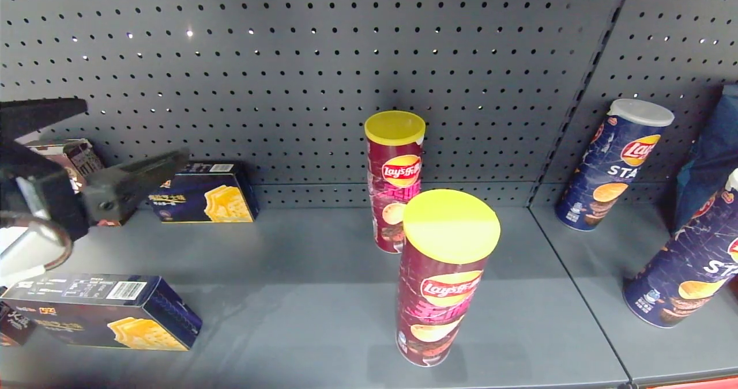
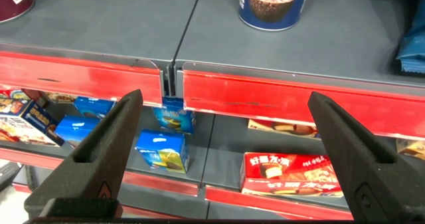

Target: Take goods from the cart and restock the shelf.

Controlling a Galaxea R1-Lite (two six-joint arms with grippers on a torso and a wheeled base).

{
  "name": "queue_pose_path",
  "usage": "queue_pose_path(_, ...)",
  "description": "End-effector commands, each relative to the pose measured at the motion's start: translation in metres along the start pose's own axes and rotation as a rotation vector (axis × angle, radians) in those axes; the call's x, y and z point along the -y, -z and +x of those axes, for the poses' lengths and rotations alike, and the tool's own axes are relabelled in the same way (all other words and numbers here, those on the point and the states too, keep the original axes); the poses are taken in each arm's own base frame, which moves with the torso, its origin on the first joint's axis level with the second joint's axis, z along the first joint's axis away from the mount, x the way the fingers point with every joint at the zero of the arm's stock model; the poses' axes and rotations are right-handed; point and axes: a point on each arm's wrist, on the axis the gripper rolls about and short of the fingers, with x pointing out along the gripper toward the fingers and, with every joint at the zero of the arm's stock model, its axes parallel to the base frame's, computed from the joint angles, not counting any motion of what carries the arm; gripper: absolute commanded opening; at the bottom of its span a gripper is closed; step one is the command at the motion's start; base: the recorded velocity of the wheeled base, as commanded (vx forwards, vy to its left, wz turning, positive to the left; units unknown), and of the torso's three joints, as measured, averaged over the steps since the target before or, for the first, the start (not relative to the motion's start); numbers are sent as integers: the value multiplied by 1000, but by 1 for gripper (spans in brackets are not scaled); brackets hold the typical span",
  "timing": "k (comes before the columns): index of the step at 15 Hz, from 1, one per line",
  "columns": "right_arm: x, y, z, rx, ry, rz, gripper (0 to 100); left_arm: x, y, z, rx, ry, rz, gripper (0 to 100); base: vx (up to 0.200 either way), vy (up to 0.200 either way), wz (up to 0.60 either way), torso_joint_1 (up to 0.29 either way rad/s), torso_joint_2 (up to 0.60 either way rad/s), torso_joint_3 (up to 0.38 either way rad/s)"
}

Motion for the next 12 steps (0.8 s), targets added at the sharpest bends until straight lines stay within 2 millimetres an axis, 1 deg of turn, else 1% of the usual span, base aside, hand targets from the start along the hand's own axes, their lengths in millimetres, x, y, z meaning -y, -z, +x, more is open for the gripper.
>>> queue_pose_path(1,0,0,0,-1,-3,1,100,-8,9,-44,32,-19,16,100,0,0,0,0,0,0)
queue_pose_path(3,0,0,0,0,3,2,100,-10,11,-53,24,-23,20,100,0,0,0,0,0,0)
queue_pose_path(4,1,-9,-2,48,22,8,100,-11,8,-54,31,-38,18,100,0,0,0,0,0,0)
queue_pose_path(5,1,-53,-13,202,49,48,100,-12,7,-55,33,-53,16,100,0,0,0,0,0,0)
queue_pose_path(6,2,-81,-19,218,28,99,100,-13,7,-56,36,-55,17,100,0,0,0,0,0,0)
queue_pose_path(7,2,-103,-34,249,-7,99,100,-13,6,-56,38,-56,16,100,0,0,0,0,0,0)
queue_pose_path(8,2,-116,-43,240,-74,91,100,-13,6,-57,37,-57,16,100,0,0,0,0,0,0)
queue_pose_path(9,0,-133,-47,236,-173,80,100,-13,7,-56,33,-56,17,100,0,0,0,0,0,0)
queue_pose_path(10,-2,-149,-47,240,-251,69,100,-12,9,-56,28,-56,18,100,0,0,0,0,0,0)
queue_pose_path(11,-3,-167,-41,230,-324,60,100,-12,8,-56,29,-55,18,100,0,0,0,0,0,0)
queue_pose_path(12,-5,-189,-34,229,-383,52,100,-12,8,-55,28,-58,20,100,0,0,0,0,0,0)
